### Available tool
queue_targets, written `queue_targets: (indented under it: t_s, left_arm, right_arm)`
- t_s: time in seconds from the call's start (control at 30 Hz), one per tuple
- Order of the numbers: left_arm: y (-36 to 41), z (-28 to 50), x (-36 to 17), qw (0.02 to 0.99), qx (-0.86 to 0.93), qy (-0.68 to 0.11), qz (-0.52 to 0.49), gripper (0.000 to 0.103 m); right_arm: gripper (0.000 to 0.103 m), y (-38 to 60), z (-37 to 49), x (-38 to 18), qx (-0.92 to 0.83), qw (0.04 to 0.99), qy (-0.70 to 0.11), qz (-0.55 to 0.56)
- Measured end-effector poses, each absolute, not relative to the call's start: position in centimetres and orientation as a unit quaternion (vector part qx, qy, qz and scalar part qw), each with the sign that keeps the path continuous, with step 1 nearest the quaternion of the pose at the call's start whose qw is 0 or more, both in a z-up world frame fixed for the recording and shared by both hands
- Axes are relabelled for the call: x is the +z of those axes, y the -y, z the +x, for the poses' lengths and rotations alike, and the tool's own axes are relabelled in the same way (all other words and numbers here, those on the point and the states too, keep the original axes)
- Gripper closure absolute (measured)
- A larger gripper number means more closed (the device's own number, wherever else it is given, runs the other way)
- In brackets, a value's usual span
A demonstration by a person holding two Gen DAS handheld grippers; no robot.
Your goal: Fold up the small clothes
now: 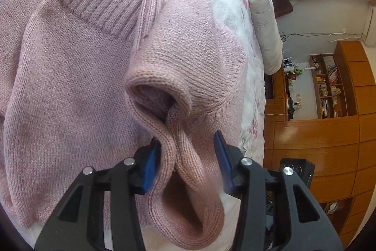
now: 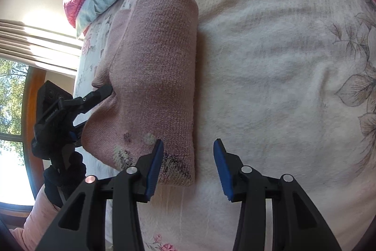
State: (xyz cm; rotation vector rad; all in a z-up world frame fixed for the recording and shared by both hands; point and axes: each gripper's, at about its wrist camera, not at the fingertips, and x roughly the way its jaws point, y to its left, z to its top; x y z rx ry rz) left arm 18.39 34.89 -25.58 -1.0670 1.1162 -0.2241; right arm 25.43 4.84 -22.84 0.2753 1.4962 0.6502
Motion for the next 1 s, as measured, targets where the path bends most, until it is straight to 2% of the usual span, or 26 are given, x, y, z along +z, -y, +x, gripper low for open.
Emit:
queue_targets:
  t_s: [0.03, 0.07, 0.1, 0.43, 0.6, 0.87, 0.93, 1.0]
  left_arm:
    - [-34.9, 18.6, -26.1, 0.708, -0.095, -0.511, -0.478, 0.062]
    - [-34.9, 18.7, -26.2, 0.708, -0.090, -0.513, -0.476, 0.074]
    - [-35.1, 18.6, -25.8, 0.711, -0.088, -0.509, -0.477, 0.089]
    - [-37.5, 14.1, -17.3, 0.796, -0.098, -0.404, -0.440, 0.092]
    - [-40.7, 10.7, -15.0, 0.823, -0.067, -0.371, -0.424, 0.092]
    - [-46.7, 7.0, -20.3, 0.804, 0.033, -0.401, -0.437, 0.092]
    - [-47.4, 6.3, -22.6, 0.788, 0.048, -0.418, -0.449, 0.092]
    - [-47.3, 5.9, -24.4, 0.775, 0.052, -0.436, -0.455, 0.091]
  right_arm:
    - [0.058, -4.8, 25.4, -22.9, 0.288, 0.677, -0.666, 0.122]
    - [0.058, -4.8, 25.3, -22.9, 0.287, 0.677, -0.666, 0.122]
    - [0.058, -4.8, 25.3, -22.8, 0.288, 0.678, -0.665, 0.121]
    - [0.058, -4.0, 25.4, -22.7, 0.283, 0.681, -0.664, 0.125]
    - [0.057, -4.9, 24.9, -22.5, 0.295, 0.677, -0.663, 0.120]
    - [0.056, -7.2, 23.9, -22.4, 0.333, 0.660, -0.662, 0.123]
    - [0.053, -8.4, 23.6, -22.2, 0.351, 0.651, -0.661, 0.127]
    - [0.043, -10.0, 23.2, -22.3, 0.368, 0.640, -0.663, 0.124]
